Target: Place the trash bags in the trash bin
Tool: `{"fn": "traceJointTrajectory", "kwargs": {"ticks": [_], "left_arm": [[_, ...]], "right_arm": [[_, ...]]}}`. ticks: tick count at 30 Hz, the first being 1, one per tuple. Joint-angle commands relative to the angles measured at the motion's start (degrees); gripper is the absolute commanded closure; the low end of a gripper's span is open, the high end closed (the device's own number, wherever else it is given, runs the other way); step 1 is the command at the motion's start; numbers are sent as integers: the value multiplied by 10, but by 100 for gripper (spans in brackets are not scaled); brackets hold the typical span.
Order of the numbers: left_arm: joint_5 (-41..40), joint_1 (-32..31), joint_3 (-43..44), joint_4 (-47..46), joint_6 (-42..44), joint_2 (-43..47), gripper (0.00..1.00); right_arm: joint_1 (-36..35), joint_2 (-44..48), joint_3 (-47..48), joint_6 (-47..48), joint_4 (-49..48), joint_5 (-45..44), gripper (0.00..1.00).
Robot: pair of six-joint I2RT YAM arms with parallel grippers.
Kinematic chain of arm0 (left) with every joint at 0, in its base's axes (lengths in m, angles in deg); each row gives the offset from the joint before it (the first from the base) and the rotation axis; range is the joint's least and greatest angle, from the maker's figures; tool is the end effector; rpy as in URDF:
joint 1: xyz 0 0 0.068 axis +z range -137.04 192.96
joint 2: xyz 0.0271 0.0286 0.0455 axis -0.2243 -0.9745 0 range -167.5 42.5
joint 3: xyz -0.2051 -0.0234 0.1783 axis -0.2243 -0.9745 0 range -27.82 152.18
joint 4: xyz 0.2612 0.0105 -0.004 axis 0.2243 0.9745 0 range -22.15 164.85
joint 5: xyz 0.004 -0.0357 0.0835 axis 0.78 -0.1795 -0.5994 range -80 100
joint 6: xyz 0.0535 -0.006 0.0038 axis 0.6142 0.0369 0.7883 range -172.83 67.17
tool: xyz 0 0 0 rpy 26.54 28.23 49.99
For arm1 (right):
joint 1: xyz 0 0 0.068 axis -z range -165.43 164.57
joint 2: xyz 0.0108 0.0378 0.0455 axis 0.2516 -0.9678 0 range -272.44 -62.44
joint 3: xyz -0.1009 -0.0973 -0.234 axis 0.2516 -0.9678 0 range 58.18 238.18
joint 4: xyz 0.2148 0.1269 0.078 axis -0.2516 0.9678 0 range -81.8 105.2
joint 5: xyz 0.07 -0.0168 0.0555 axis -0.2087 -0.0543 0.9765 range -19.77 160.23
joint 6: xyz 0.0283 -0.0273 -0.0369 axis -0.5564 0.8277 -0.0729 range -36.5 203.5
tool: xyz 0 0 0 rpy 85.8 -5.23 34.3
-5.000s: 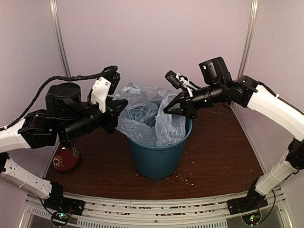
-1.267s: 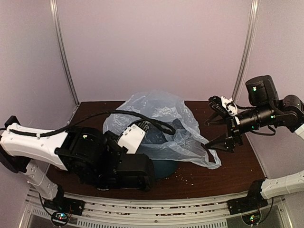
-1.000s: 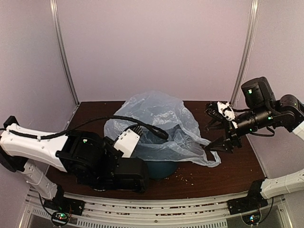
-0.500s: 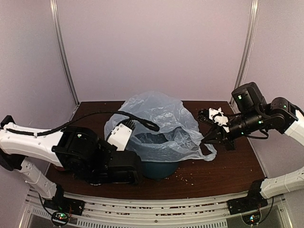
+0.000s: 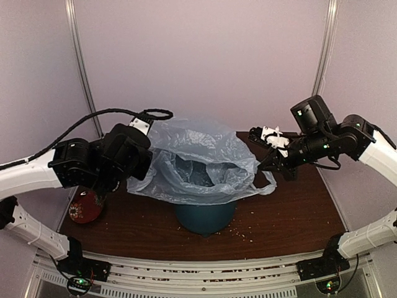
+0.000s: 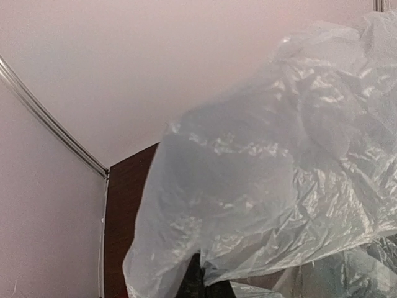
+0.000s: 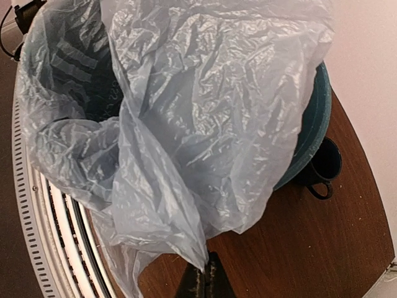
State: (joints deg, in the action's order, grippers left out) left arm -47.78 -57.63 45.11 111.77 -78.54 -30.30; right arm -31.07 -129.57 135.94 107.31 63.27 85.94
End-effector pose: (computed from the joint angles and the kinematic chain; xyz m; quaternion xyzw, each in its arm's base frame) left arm 0.1128 -0.2294 0.3619 0.1322 0.8167 0.0405 0.5603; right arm 0.1500 0.1672 0.3850 -0.5638 0.7206 0.1963 0.3527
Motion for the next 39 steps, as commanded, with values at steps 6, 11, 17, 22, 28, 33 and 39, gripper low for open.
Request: {"fn": "traceJointTrajectory", "kwargs": {"ticks": [6,11,17,22,28,33,39], "left_arm": [[170,105,-10,-246,220,-24,100],[285,170,3,-291,224,-55,100],[407,234,15,-333,193,-99,100],[421,234,29,-351,173,-149,100],[455,245,12,-398,139,-181,100],[471,250,29,-382,115,-222,100],[504,250,1,-393,93,-217,100]], "right_arm": [[96,-51,44,2,-19,17,98],[134,-75,39,-6,-55,51,98],[143,-114,30,-23,-98,78,100],[169,-153,15,-43,-142,110,100],[194,-203,8,-57,-165,151,99],[195,-243,-2,-53,-147,189,99],[195,-246,-32,-28,-120,189,100]]}}
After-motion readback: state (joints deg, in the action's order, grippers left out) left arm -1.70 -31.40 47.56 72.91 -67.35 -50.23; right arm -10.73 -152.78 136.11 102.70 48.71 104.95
